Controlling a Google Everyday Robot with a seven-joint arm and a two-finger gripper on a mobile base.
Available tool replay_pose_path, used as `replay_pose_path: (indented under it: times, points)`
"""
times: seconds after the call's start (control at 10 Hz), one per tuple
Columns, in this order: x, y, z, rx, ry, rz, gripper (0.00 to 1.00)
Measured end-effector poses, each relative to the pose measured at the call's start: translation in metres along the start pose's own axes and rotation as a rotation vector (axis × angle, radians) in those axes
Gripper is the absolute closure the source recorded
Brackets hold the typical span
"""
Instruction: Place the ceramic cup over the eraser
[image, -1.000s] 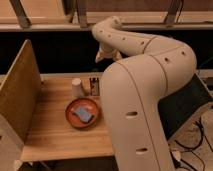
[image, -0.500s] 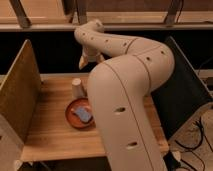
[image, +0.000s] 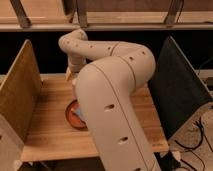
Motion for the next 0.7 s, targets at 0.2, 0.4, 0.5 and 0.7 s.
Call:
replay_pose_path:
  times: [0.2,0.4,0.5,0.7]
  points:
    - [-0.005,0.004,0.001,-0.004,-0.005,0.001,0.2]
    - [-0.006,0.011,0.007,-0.007,0.001,-0.021,0.2]
    - [-0.003,0.005,0.017,0.002,0.002,-0.054,0.2]
    - [0.007,-0.007,0.031,0.004,0.01,-0.129,0.2]
